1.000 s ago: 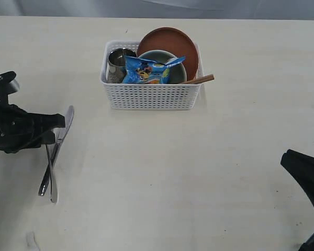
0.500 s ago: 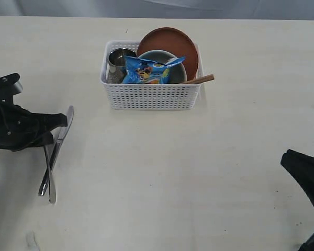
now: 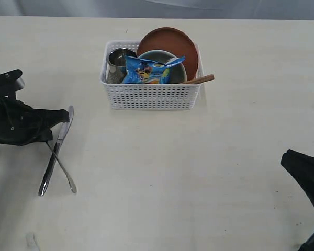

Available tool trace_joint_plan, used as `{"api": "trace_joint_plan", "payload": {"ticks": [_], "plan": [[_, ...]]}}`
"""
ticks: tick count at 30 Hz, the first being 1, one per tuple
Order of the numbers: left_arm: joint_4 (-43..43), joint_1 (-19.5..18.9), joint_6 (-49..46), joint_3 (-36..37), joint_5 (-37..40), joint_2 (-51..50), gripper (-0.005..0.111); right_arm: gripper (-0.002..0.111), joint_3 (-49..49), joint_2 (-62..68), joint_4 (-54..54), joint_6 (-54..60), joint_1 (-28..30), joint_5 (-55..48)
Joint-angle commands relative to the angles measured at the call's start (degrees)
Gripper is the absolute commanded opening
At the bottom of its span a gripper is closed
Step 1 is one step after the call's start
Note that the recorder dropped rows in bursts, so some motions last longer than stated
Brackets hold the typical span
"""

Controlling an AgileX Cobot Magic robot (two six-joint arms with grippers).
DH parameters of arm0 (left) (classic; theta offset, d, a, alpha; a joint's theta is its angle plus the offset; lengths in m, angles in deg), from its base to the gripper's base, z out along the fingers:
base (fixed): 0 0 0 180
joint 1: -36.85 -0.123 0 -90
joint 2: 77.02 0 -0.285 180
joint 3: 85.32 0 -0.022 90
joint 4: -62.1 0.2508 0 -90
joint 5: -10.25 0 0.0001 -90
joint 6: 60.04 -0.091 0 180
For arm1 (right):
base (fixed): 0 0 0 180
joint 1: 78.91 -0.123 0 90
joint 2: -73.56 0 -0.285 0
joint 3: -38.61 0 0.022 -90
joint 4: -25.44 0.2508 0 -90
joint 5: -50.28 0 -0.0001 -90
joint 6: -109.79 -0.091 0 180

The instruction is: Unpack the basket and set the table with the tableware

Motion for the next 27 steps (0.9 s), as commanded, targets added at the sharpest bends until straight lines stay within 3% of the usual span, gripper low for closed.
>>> {"api": "trace_joint_plan", "payload": {"ticks": [1,10,18,21,24,27], "plan": [[0.2,0.3,-0.2,0.1,0.8,1.2,0.000,0.000,0.2,-0.3,-0.2,0.1,-0.3,0.1],[0.4,0.3,-6.3,-1.6,5.4,10.4,0.000,0.000,0.2,-0.3,-0.2,0.1,-0.3,0.1],[1.5,1.5,-16.3,-10.5,21.2,10.1,0.000,0.000,0.2,-0.3,-0.2,0.1,-0.3,0.1],[3.6,5.3,-16.2,-12.0,23.4,8.2,0.000,0.000,0.2,-0.3,-0.2,0.1,-0.3,0.1],[3.8,15.7,-16.1,-12.1,22.4,4.5,0.000,0.000,0.2,-0.3,-0.2,0.1,-0.3,0.1],[3.8,21.3,-13.3,-12.5,17.4,1.5,0.000,0.000,0.2,-0.3,-0.2,0.1,-0.3,0.1]]}}
